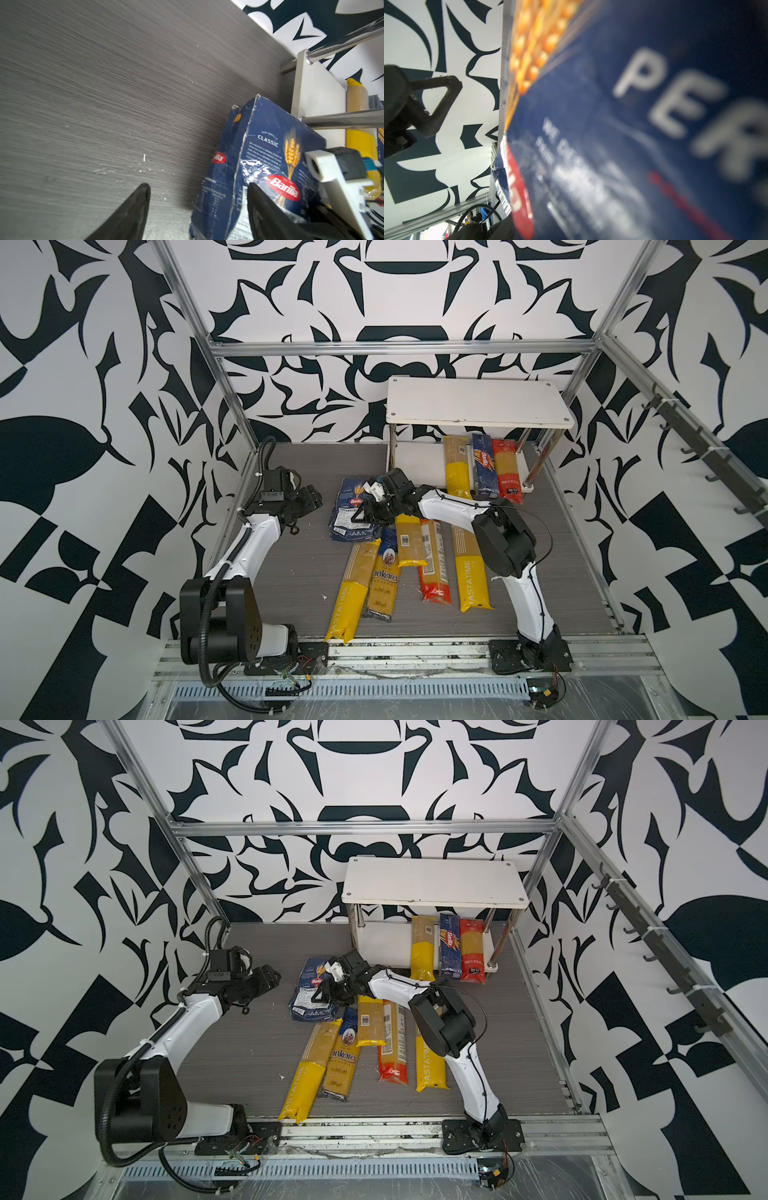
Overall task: Place and organize the pasta boxes and bags onto the shelf
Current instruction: 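Lift the box toward the shelf with the right gripper while the left gripper draws back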
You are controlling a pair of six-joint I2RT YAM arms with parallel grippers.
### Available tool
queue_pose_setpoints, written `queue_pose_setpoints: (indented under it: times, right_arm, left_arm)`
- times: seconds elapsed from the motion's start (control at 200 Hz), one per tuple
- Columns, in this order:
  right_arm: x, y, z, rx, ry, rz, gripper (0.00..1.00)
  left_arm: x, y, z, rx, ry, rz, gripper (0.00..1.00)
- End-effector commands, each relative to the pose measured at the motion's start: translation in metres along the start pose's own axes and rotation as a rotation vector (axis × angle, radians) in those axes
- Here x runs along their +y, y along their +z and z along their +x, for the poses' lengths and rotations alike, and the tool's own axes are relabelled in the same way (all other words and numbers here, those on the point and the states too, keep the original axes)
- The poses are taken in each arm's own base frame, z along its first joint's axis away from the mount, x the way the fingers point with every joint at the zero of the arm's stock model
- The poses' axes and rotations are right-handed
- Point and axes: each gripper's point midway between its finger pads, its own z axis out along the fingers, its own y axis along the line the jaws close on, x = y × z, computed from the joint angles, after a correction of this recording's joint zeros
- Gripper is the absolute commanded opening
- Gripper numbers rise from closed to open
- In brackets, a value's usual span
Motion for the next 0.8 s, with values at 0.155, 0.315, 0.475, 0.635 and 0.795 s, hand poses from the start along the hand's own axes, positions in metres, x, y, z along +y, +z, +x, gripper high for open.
queue_pose_setpoints:
  times: [0.155, 0.315, 0.475, 0.635, 0.795]
  right_arm:
    - [0.094, -0.073, -0.006, -0.122, -0.239, -0.160, 0.33]
    - [0.081, -0.086, 0.018, -0.108, -0.231, -0.114, 0.32]
    - [0.070, -0.107, 0.044, -0.112, -0.234, -0.056, 0.32]
    - [0.064, -0.136, 0.067, -0.139, -0.249, 0.001, 0.32]
    - [0.048, -0.161, 0.075, -0.166, -0.237, 0.076, 0.32]
  left_arm:
    - [-0.007, -0.036, -0.006, -0.032, 0.003, -0.006, 0.76]
    - [-0.015, -0.051, -0.001, -0.035, 0.011, 0.034, 0.76]
    - [-0.029, -0.062, 0.008, -0.031, 0.053, 0.074, 0.74]
    - [-0.043, -0.071, 0.017, -0.026, 0.093, 0.095, 0.74]
    - [-0.054, -0.077, 0.020, -0.032, 0.104, 0.124, 0.74]
